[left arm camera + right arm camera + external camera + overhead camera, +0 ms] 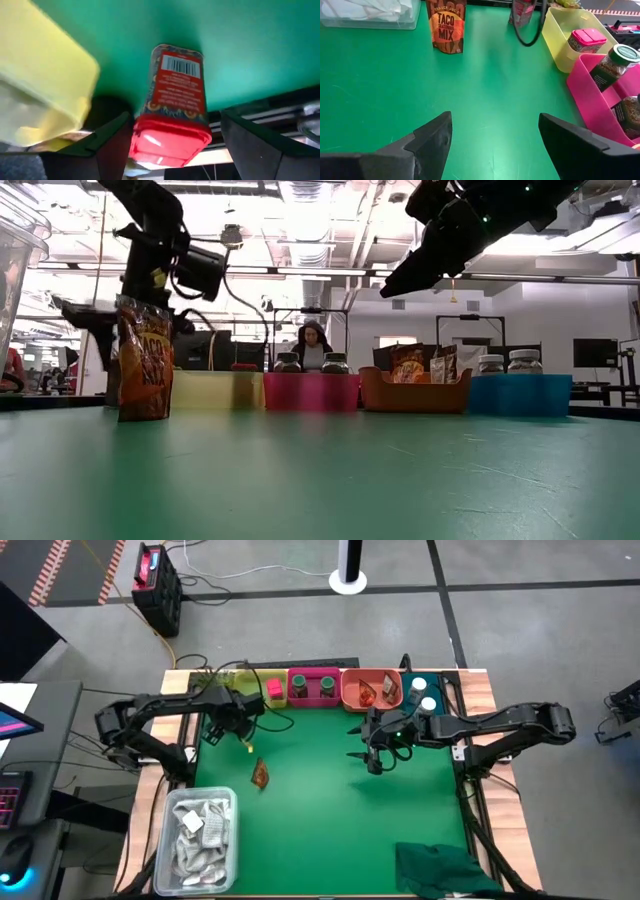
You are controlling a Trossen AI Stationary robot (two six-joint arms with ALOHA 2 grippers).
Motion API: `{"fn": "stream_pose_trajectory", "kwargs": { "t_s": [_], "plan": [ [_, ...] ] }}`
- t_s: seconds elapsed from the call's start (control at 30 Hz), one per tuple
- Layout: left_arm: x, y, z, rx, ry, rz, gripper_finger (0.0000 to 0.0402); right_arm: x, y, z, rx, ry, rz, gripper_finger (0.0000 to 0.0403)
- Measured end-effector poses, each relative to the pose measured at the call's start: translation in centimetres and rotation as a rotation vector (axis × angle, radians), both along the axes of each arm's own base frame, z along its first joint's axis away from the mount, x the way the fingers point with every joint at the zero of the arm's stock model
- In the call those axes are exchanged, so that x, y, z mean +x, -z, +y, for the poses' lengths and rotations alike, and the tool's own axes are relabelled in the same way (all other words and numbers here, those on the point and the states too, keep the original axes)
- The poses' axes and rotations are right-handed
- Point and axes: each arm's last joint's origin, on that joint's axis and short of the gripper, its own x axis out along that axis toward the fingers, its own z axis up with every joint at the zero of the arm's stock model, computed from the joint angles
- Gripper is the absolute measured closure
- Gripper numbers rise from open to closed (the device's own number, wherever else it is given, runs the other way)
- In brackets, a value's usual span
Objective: Sort spices by type
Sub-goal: Put the red seasoning can into the yellow bin
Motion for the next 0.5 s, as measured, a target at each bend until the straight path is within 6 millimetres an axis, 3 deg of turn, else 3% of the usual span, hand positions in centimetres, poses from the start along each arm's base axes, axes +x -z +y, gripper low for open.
{"fn": "stream_pose_trajectory", "kwargs": {
  "t_s": [0.27,0.5],
  "plan": [
    [-1.0,1.7,-0.5,0.030,0.013,0.081,0.0111,0.0,0.0,0.0,-0.001,-0.001,0.000,0.0078],
    [-1.0,1.8,-0.6,0.052,0.019,0.095,0.0122,0.0,0.0,0.0,-0.001,-0.001,-0.005,0.0078]
  ]
}}
